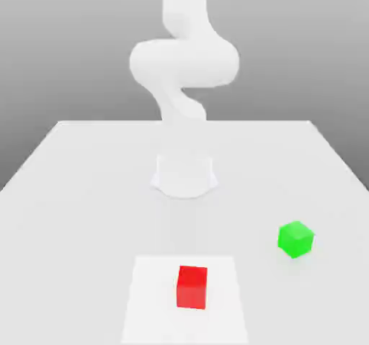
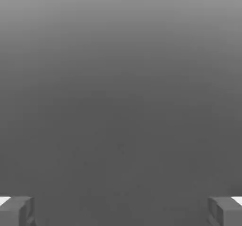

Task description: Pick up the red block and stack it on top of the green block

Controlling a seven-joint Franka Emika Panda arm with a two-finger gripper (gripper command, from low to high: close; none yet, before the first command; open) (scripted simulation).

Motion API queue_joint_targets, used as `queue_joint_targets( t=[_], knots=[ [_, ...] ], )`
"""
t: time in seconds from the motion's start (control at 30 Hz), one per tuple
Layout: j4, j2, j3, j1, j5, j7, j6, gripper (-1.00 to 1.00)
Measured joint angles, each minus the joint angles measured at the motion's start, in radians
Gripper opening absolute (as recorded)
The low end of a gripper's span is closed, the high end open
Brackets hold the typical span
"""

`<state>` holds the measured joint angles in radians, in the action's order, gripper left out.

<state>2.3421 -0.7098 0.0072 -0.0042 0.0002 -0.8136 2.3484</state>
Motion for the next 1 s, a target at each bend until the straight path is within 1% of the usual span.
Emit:
queue_joint_targets(
  t=[0.67,0.87,0.9,1.0],
  knots=[
    [0.341,0.732,0.039,-0.011,-0.009,-0.117,0.393,0.0],
    [0.332,0.95,0.025,-0.001,-0.033,-0.14,0.566,0.0],
    [0.328,0.98,0.02,0.002,-0.036,-0.143,0.592,-1.0],
    [0.328,0.98,0.021,0.002,-0.037,-0.144,0.592,-1.0]
  ],
)
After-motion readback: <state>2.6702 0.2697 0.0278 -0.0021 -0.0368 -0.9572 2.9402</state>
